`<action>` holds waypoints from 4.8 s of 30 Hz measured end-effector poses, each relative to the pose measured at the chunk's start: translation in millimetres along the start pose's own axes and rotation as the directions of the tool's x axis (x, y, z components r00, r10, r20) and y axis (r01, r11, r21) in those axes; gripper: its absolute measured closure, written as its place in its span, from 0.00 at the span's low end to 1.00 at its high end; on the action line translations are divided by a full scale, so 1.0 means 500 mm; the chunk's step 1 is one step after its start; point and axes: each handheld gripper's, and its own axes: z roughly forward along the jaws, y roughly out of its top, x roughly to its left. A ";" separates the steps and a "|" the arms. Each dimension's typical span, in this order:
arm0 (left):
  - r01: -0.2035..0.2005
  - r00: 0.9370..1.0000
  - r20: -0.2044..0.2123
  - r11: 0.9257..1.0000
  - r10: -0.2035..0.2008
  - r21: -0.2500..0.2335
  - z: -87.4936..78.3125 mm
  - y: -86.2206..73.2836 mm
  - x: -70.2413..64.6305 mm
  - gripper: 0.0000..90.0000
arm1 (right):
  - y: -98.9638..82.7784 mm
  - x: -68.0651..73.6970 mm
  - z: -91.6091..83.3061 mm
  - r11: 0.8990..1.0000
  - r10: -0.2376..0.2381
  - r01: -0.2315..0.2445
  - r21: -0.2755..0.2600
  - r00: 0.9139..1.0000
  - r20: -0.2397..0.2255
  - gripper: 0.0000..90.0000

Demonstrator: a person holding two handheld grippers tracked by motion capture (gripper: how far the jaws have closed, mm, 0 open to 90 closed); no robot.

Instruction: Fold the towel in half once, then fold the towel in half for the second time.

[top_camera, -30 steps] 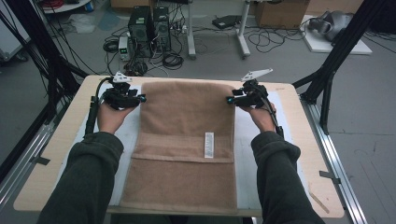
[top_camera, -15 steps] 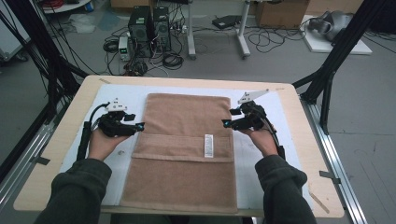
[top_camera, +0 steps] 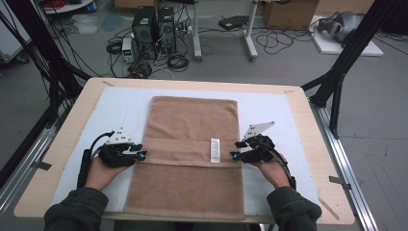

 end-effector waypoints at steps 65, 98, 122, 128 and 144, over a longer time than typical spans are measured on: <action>-0.096 0.990 0.100 0.995 0.096 -0.002 -0.071 -0.107 -0.158 0.91 | -0.105 0.181 -0.019 0.988 -0.155 0.156 -0.017 0.953 -0.260 0.93; -0.015 0.997 0.076 0.997 0.021 -0.078 -0.090 -0.062 -0.122 0.62 | -0.055 0.132 -0.045 0.996 -0.038 0.016 -0.093 0.969 -0.245 0.53; 0.050 0.998 0.031 0.991 -0.047 -0.120 -0.050 0.025 -0.046 0.43 | 0.027 0.017 -0.016 0.997 0.007 -0.011 -0.074 0.999 -0.048 0.32; 0.046 0.999 0.028 0.992 -0.043 -0.115 -0.046 0.026 -0.047 0.43 | 0.028 0.011 -0.017 0.997 0.007 -0.010 -0.078 0.999 -0.039 0.32; 0.050 0.999 -0.003 0.992 -0.051 -0.115 -0.029 0.064 -0.004 0.43 | 0.062 -0.020 -0.004 0.998 0.009 -0.011 -0.054 1.000 -0.025 0.33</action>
